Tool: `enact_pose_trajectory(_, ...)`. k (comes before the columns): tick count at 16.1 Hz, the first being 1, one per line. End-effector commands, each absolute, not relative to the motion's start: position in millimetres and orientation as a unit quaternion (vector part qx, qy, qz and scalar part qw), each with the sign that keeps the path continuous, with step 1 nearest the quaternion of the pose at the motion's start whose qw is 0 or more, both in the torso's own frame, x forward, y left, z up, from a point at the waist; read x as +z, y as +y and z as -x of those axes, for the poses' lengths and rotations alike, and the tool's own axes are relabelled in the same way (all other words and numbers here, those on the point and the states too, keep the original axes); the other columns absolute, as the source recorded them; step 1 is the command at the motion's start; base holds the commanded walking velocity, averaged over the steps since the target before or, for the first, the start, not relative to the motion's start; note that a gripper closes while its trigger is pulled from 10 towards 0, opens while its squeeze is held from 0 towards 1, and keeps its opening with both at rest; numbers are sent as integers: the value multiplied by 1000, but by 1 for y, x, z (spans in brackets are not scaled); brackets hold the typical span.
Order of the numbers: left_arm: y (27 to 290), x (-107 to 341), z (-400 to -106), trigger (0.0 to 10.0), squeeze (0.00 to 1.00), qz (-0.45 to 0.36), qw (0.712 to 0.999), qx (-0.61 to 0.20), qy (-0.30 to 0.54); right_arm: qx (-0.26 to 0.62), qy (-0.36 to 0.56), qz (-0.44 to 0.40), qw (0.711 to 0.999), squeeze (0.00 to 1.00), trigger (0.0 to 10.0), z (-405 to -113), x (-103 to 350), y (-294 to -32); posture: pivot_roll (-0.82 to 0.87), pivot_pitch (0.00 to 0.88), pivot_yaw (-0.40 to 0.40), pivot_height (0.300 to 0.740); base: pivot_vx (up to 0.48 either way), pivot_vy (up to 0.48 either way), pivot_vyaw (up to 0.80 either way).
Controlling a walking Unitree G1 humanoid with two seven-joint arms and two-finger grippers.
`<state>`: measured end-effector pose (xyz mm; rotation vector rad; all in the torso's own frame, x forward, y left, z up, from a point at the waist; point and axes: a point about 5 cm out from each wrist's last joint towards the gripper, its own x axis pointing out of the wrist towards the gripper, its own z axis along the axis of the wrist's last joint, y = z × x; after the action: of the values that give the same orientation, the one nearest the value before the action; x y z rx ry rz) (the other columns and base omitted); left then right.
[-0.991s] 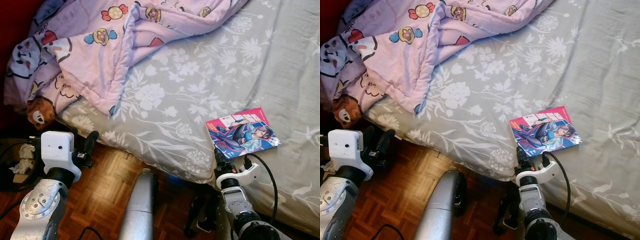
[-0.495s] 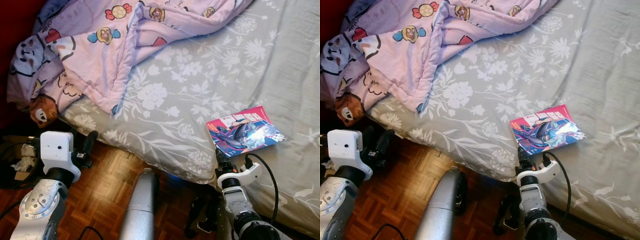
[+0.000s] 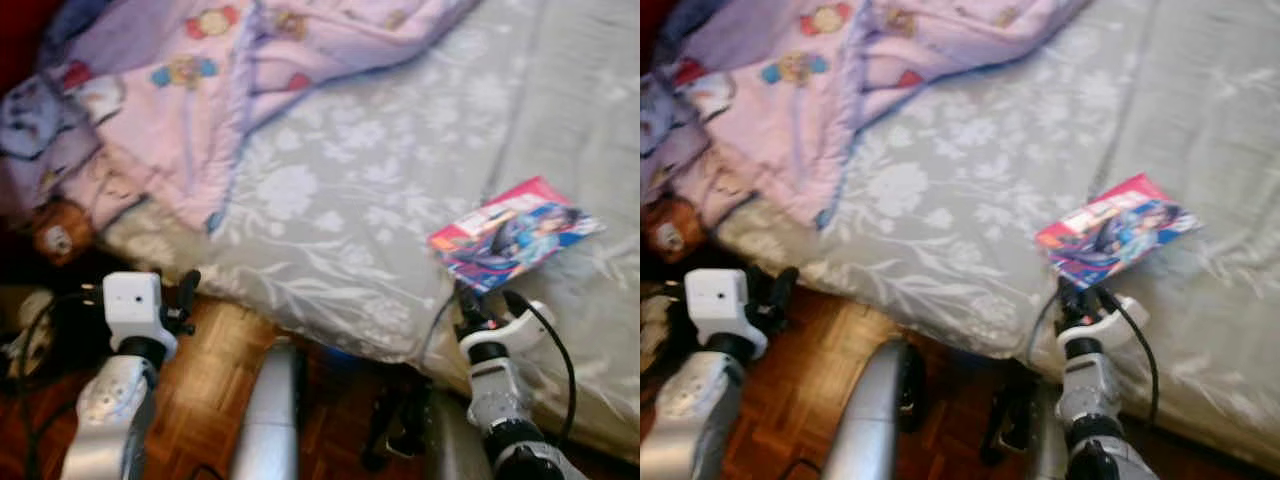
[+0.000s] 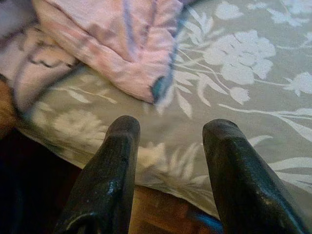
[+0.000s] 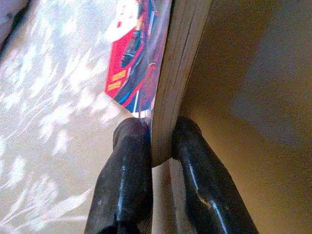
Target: Clean up the room
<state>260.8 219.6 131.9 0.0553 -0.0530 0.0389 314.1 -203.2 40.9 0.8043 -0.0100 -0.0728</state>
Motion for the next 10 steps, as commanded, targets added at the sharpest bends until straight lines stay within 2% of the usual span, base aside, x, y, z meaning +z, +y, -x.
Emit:
enact_pose_trajectory(1,225,114,-254,10000,0,-29,999,37,2,-64,5,-366,928,0,10000,-301,30,-212,265,398,8,645,0,0,0)
enact_pose_trajectory(4,226,90,-256,10000,0,-26,998,48,23,-89,9,-281,955,0,10000,-296,31,-221,224,312,-21,645,0,0,0)
enact_pose_trajectory(6,230,77,-259,10000,0,-18,997,63,31,-65,15,-205,976,0,10000,-293,33,-216,203,256,-39,645,0,0,0)
enact_pose_trajectory(10,231,65,-272,10000,0,-8,996,77,34,-48,13,-155,987,0,10000,-296,38,-212,158,178,-54,645,0,0,0)
